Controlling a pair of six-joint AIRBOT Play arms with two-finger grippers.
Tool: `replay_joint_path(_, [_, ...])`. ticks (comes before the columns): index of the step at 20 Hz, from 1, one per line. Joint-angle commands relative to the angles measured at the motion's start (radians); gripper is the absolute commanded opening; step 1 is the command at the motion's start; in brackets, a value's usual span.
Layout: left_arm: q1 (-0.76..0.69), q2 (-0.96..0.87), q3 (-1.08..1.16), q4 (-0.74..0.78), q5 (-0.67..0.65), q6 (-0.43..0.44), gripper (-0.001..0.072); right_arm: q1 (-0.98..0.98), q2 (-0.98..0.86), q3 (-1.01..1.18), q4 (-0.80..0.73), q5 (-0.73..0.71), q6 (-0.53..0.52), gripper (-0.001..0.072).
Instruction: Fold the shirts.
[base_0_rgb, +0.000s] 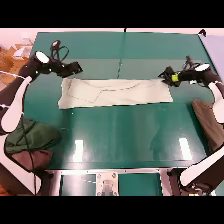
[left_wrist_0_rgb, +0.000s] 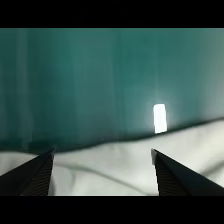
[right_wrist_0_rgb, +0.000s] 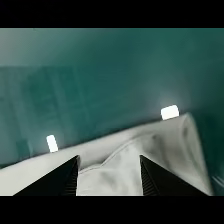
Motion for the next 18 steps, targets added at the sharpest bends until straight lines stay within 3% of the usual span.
replay_joint_path(1, [0.055, -0.014, 0.116, -0.049, -0.065, -0.026, 0.071, -0.092, -0.029, 0.12, -0.029, 0.183, -0.055, 0.0514])
replay_joint_path(5, [0.087, -0.014, 0.183, -0.06, -0.214, -0.046, 0.0698, -0.163, -0.101, 0.12, -0.029, 0.362, -0.146, 0.0514])
replay_joint_path(6, [0.084, -0.014, 0.183, -0.059, -0.247, -0.045, 0.0583, -0.163, -0.124, 0.12, -0.025, 0.38, -0.17, 0.0514])
replay_joint_path(8, [0.07, -0.014, 0.183, -0.056, -0.292, -0.038, 0.0097, -0.148, -0.161, 0.12, -0.018, 0.396, -0.202, 0.0511])
replay_joint_path(9, [0.063, -0.014, 0.183, -0.059, -0.304, -0.035, 0.0034, -0.133, -0.177, 0.12, -0.018, 0.397, -0.219, 0.051])
replay_joint_path(11, [0.036, -0.015, 0.183, -0.058, -0.314, -0.034, 0.0033, -0.099, -0.2, 0.12, -0.017, 0.402, -0.223, 0.0454])
replay_joint_path(13, [-0.006, -0.016, 0.183, -0.056, -0.306, -0.032, 0.0033, -0.074, -0.2, 0.125, -0.017, 0.415, -0.245, 0.0187])
replay_joint_path(14, [-0.032, -0.018, 0.183, -0.056, -0.289, -0.032, 0.0033, -0.07, -0.2, 0.14, -0.014, 0.443, -0.244, 0.0019])
replay_joint_path(18, [-0.166, -0.055, 0.183, -0.055, -0.204, -0.031, 0.0033, -0.069, -0.138, 0.23, -0.014, 0.537, -0.22, 0.0018])
